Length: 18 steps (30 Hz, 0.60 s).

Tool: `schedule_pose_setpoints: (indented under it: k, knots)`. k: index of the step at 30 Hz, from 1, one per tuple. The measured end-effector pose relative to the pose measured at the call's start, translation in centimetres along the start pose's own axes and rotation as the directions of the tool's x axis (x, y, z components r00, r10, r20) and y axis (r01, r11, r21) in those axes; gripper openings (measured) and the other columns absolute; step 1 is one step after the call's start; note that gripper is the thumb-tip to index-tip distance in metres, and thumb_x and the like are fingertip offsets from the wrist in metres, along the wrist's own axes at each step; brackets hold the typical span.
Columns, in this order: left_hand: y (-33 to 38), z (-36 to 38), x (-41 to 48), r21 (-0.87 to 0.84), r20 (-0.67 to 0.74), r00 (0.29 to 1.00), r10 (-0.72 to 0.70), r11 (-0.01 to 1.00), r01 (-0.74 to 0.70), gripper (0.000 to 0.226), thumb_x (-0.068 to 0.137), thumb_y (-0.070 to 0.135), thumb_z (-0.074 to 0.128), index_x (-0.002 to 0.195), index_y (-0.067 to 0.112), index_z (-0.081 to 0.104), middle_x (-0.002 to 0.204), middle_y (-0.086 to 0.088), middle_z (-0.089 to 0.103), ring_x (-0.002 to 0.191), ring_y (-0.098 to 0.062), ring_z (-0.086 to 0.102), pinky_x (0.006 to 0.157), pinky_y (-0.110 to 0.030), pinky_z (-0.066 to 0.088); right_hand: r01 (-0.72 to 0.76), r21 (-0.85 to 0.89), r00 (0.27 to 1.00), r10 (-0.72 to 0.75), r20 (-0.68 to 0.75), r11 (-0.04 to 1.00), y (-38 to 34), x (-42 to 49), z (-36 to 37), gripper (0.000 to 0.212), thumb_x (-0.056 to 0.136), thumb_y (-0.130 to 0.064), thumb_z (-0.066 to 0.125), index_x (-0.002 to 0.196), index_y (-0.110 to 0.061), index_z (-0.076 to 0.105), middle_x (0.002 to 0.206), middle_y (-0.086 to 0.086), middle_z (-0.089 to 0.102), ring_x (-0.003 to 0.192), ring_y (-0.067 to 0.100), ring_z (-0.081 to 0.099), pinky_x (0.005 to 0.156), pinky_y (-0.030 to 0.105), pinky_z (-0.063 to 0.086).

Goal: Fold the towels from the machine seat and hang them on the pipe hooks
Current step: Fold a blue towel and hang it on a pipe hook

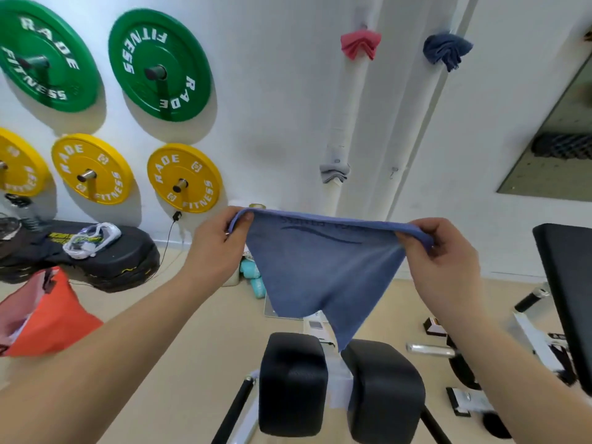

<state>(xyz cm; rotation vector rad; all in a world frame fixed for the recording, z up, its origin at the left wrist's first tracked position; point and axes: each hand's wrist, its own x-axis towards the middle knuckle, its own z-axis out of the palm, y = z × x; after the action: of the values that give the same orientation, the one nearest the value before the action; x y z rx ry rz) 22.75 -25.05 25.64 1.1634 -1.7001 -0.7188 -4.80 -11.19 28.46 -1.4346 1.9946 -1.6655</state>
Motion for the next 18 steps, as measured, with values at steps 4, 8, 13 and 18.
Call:
schedule_pose_setpoints:
  k: [4,8,13,18]
  knots:
    - [-2.6,0.1,-4.4,0.042,0.057,0.996,-0.073,0.997,0.071,0.019,0.105,0.029,0.050,0.103,0.032,0.069,0.081,0.009,0.066,0.067,-0.004,0.057,0.056,-0.010,0.039,-0.020,-0.109,0.994,0.031,0.102,0.994,3.3,-4.2,-0.5,0.018,0.094,-0.021,0.068,0.088,-0.037,0.064,0.090,-0.024,0.068,0.082,0.000,0.063,0.067,0.016,0.045]
    - [-6.8,1.0,-10.7,0.096,0.152,0.973,-0.172,0.983,0.159,0.019,0.103,0.028,0.053,0.091,0.030,0.067,0.069,0.001,0.061,0.054,-0.006,0.046,0.053,-0.022,0.037,-0.142,-0.197,0.924,0.201,0.324,0.970,8.0,-8.8,-0.7,0.010,0.093,-0.023,0.069,0.086,-0.030,0.068,0.082,-0.017,0.068,0.077,0.002,0.062,0.064,0.023,0.044]
    - [-11.6,1.4,-18.8,0.235,0.252,0.900,-0.356,0.925,0.300,0.023,0.105,0.029,0.047,0.087,0.029,0.062,0.068,0.005,0.060,0.055,-0.004,0.048,0.054,-0.020,0.038,-0.225,-0.316,0.731,0.374,0.572,0.922,13.4,-15.2,-1.1,0.016,0.092,-0.018,0.070,0.079,-0.026,0.069,0.074,-0.004,0.067,0.066,0.006,0.058,0.065,0.026,0.044]
    - [-13.9,0.7,-24.5,0.324,0.249,0.862,-0.442,0.877,0.356,0.026,0.104,0.034,0.047,0.082,0.026,0.060,0.071,0.001,0.062,0.063,-0.012,0.053,0.058,-0.024,0.041,-0.283,-0.405,0.537,0.494,0.684,0.869,16.4,-19.0,-1.8,0.018,0.093,-0.017,0.064,0.076,-0.011,0.062,0.063,-0.007,0.052,0.062,0.006,0.047,0.063,0.024,0.038]
